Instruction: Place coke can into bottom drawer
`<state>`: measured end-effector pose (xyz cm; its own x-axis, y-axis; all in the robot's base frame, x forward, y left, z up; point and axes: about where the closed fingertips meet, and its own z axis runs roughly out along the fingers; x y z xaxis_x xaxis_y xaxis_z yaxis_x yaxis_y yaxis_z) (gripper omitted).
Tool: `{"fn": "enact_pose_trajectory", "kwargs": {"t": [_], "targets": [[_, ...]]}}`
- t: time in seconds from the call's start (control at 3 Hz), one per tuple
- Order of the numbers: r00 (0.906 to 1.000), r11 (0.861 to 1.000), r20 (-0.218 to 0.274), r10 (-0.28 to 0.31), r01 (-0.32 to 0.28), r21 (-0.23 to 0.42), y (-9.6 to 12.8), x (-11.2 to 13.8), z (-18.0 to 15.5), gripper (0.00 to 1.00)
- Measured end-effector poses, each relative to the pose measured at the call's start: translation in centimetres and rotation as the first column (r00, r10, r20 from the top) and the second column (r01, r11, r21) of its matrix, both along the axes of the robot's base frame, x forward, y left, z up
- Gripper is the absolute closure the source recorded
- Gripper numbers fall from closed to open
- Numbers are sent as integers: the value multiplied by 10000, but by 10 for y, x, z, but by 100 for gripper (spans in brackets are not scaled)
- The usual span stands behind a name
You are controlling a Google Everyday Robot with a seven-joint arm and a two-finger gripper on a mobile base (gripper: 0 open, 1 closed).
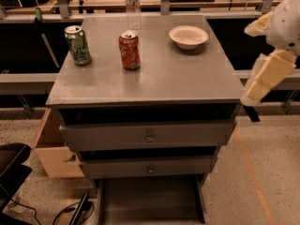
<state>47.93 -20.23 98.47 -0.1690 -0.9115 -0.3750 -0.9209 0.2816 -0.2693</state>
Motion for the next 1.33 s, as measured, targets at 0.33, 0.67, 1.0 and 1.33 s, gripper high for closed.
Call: {"fn": "enact_pose_trajectory", "kwargs": {"t": [0.33,0.67,1.0,1.33], "targets": [[9888,9840,1443,391,-632,1665,30,60,16,0],[9619,9092,2674,569,-1605,3842,61,112,31,0],[9650,8431,2610,267,-1620,5128,73,125,20,0],[9786,7846,1911,-763,-594,6171,64,123,5,0]]}}
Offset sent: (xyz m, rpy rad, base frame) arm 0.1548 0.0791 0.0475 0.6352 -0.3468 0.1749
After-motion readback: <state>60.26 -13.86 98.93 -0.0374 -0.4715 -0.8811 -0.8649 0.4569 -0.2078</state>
